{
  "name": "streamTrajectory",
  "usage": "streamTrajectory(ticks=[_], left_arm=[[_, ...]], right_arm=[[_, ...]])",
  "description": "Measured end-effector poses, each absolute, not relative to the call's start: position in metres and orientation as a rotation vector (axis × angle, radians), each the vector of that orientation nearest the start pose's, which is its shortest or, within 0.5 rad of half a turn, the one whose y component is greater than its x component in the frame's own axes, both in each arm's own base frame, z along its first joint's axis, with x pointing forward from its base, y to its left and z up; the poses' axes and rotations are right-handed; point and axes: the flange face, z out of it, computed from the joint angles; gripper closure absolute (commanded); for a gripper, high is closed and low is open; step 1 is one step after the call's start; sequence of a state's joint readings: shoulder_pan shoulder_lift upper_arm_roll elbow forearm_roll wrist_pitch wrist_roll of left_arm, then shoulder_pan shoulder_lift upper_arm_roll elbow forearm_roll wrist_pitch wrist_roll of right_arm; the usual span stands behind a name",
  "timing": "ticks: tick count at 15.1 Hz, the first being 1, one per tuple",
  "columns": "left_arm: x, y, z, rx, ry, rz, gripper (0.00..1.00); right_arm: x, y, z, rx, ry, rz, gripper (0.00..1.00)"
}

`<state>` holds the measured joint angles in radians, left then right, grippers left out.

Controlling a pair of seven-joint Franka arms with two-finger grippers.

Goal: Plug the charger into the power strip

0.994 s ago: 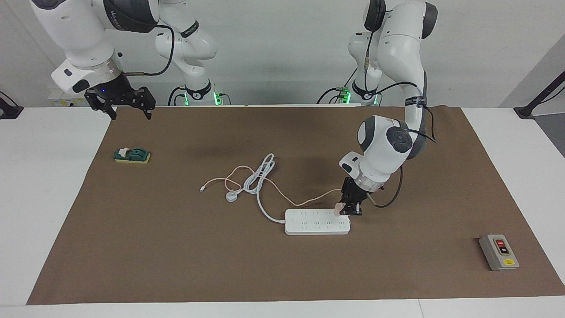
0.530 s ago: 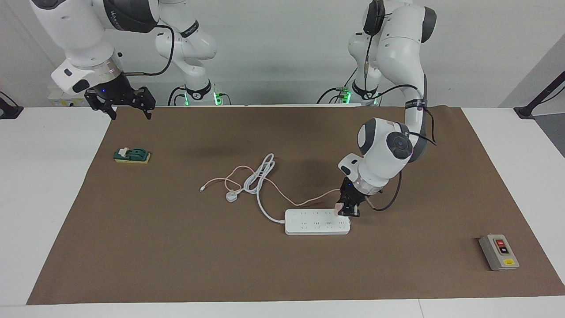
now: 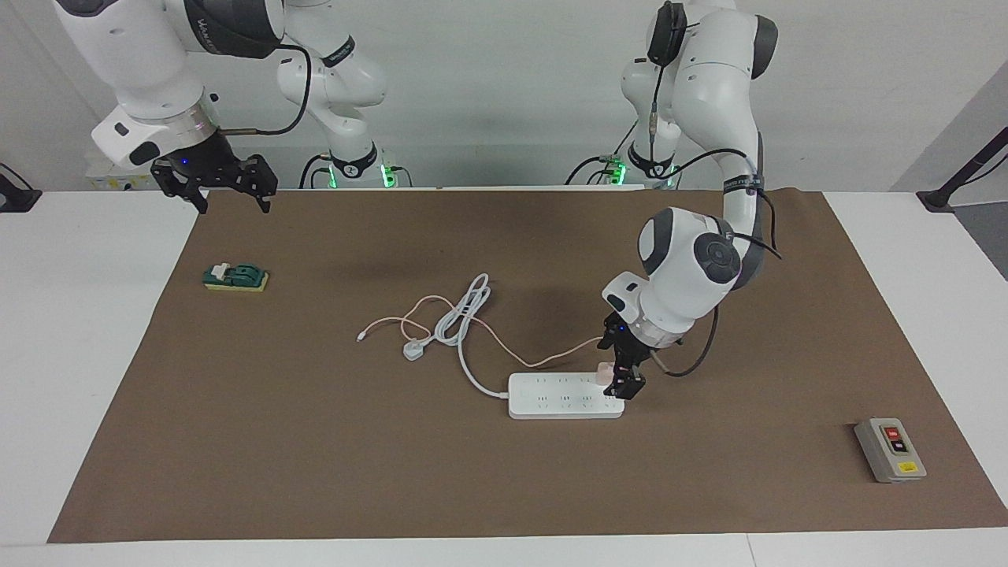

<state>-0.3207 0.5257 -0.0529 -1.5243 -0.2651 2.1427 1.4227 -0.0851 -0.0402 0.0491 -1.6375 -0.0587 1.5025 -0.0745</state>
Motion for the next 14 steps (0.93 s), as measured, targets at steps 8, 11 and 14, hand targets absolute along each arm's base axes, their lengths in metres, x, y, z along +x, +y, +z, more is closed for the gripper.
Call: streamTrajectory(ticks=[8, 11, 14], left_arm=[[0.623, -0.26, 0.478, -2.632, 2.094, -0.279, 0.0], [0.6, -0.246, 0.528, -2.753, 1.964, -0.223, 0.0], [0.577, -0.211, 0.568, -2.926, 1.753, -0.089, 0.0]], right_arm=[[0.533, -0.025, 0.61, -3.193, -0.059, 0.157, 0.0], [0.533, -0.025, 0.61, -3.193, -0.059, 0.157, 0.0], [0.533, -0.025, 0.61, -3.193, -0.059, 0.157, 0.0]])
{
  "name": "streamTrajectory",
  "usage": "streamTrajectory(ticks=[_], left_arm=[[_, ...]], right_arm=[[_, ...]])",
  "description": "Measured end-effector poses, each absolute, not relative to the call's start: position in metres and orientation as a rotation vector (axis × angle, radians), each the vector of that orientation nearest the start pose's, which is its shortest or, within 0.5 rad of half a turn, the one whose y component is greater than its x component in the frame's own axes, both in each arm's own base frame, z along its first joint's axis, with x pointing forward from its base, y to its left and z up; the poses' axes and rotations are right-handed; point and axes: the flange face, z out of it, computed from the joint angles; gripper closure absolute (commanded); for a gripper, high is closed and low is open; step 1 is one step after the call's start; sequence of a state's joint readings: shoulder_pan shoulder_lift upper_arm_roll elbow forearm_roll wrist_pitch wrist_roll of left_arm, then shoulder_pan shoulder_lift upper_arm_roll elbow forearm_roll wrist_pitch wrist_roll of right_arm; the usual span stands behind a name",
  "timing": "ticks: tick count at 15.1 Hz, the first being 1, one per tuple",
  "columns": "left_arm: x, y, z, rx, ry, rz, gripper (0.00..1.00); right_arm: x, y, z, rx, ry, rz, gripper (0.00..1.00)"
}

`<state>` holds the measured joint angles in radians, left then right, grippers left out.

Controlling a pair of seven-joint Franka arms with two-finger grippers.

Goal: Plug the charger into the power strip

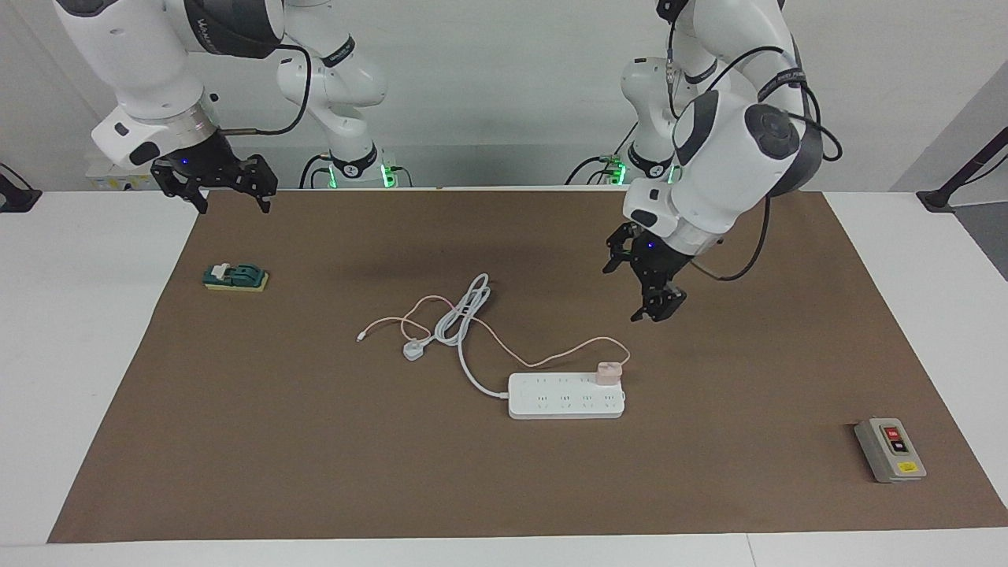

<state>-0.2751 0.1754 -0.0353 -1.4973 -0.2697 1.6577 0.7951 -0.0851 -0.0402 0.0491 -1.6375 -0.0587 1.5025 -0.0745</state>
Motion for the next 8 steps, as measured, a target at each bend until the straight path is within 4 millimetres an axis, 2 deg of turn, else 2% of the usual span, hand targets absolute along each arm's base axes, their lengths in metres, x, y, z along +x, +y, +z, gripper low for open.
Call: streamTrajectory(ticks=[5, 8], left_arm=[[0.54, -0.132, 0.624, -3.093, 1.432, 0.085, 0.0], [0.527, -0.095, 0.643, -3.094, 1.154, 0.142, 0.0]], right_arm=[[0.533, -0.025, 0.61, -3.193, -0.059, 0.157, 0.0], [0.533, -0.025, 0.61, -3.193, -0.059, 0.157, 0.0]])
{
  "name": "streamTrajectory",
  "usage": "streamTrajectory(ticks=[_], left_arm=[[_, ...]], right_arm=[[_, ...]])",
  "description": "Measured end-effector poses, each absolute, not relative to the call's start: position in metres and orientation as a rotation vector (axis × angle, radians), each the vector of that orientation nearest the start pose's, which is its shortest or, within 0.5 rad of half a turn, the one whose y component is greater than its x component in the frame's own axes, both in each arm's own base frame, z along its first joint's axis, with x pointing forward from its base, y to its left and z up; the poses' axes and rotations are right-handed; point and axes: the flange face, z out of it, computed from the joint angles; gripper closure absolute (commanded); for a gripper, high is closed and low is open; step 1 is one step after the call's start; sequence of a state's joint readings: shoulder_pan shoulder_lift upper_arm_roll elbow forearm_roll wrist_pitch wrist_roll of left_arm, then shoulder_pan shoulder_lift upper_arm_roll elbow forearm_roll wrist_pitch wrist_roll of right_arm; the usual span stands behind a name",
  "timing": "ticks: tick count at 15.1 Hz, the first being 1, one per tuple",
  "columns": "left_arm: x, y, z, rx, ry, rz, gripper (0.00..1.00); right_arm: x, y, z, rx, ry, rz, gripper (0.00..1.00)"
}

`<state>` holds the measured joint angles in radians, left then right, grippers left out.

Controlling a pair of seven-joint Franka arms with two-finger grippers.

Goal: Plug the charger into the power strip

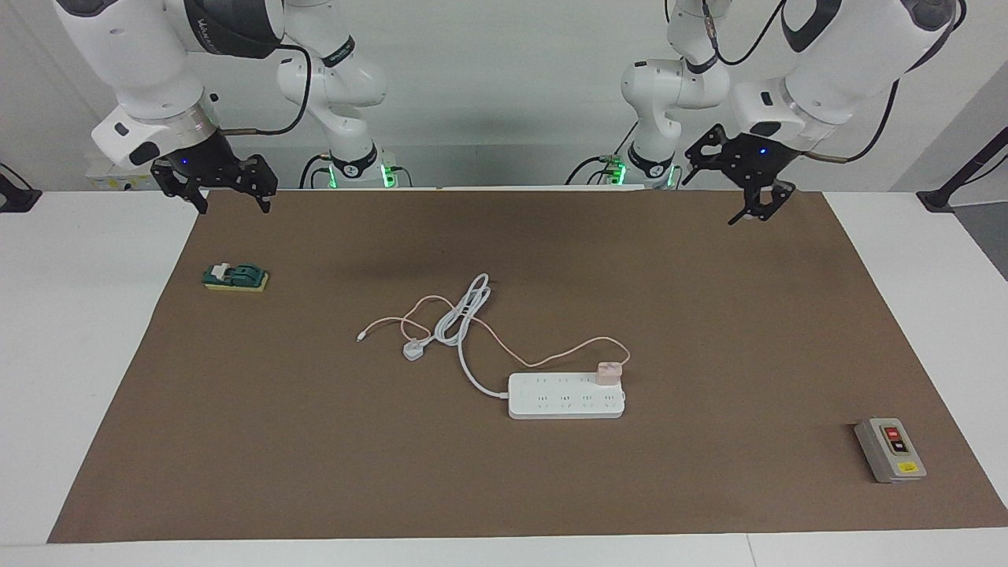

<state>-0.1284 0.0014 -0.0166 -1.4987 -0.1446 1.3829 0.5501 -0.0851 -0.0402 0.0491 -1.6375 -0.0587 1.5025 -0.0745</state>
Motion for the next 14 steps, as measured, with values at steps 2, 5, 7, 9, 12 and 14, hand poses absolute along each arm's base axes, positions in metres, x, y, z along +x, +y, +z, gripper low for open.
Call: streamTrajectory(ticks=[2, 5, 7, 9, 12, 14], left_arm=[[0.525, -0.083, 0.646, -3.069, 0.889, 0.167, 0.0], [0.525, -0.082, 0.643, -3.087, 0.55, 0.185, 0.0], [0.526, -0.076, 0.642, -3.087, 0.461, 0.189, 0.0], [0.525, -0.066, 0.644, -3.092, 0.413, 0.193, 0.0], [0.523, -0.065, 0.645, -3.098, 0.341, 0.191, 0.0], [0.522, -0.065, 0.642, -3.1, 0.293, 0.201, 0.0]], right_arm=[[0.533, -0.025, 0.61, -3.193, -0.059, 0.157, 0.0], [0.533, -0.025, 0.61, -3.193, -0.059, 0.157, 0.0], [0.533, -0.025, 0.61, -3.193, -0.059, 0.157, 0.0], [0.533, -0.025, 0.61, -3.193, -0.059, 0.157, 0.0], [0.533, -0.025, 0.61, -3.193, -0.059, 0.157, 0.0], [0.533, -0.025, 0.61, -3.193, -0.059, 0.157, 0.0]])
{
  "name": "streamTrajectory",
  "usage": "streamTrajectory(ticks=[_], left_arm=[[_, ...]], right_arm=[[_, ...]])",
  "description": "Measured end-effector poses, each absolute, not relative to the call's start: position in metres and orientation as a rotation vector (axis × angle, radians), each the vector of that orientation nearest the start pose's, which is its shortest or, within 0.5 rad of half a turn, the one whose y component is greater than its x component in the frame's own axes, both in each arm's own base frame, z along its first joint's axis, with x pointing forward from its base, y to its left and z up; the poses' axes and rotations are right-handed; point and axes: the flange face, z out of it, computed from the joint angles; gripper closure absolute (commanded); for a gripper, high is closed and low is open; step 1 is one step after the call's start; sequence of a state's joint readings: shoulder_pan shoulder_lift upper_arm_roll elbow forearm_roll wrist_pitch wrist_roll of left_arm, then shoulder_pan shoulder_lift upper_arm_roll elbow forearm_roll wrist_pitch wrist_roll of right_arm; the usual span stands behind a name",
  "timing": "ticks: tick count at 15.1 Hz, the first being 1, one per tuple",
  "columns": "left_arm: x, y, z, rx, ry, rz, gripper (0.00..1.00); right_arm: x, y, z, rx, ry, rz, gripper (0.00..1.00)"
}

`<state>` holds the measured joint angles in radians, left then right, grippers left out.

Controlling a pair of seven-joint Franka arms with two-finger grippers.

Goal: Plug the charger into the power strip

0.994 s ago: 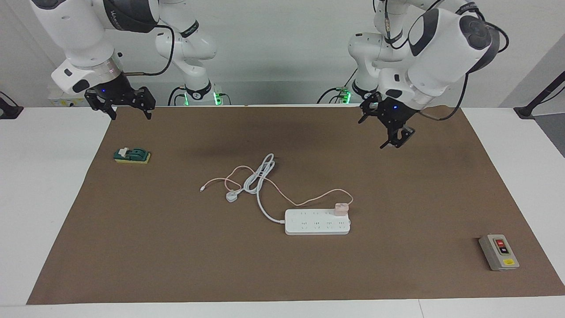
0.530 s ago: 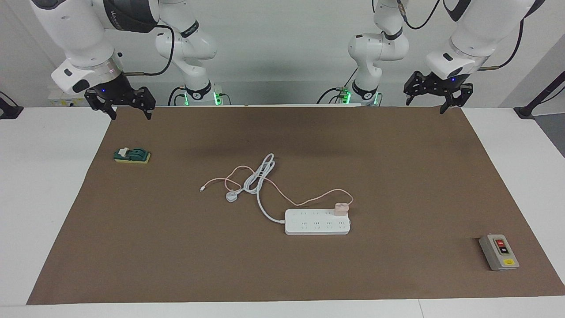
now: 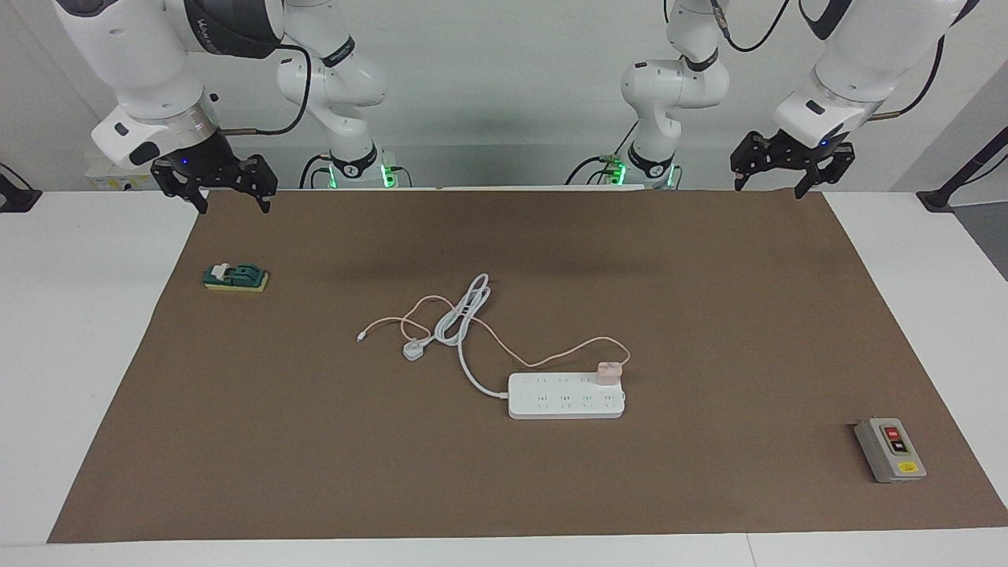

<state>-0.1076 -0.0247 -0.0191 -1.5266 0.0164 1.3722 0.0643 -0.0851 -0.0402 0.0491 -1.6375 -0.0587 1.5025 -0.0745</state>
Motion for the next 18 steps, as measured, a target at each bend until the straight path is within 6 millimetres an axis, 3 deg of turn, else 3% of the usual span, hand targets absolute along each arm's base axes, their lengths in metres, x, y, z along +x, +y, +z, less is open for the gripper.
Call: streamTrajectory(ticks=[7, 12, 18], left_arm=[[0.517, -0.053, 0.639, -3.1, 0.238, 0.27, 0.0], [0.529, -0.046, 0.621, -3.108, 0.209, 0.331, 0.0], [0.53, -0.052, 0.631, -3.11, 0.151, 0.286, 0.0]], right_arm=[[0.533, -0.025, 0.61, -3.193, -0.059, 0.157, 0.0], [0.533, -0.025, 0.61, -3.193, -0.059, 0.157, 0.0], [0.533, -0.025, 0.61, -3.193, -0.059, 0.157, 0.0]])
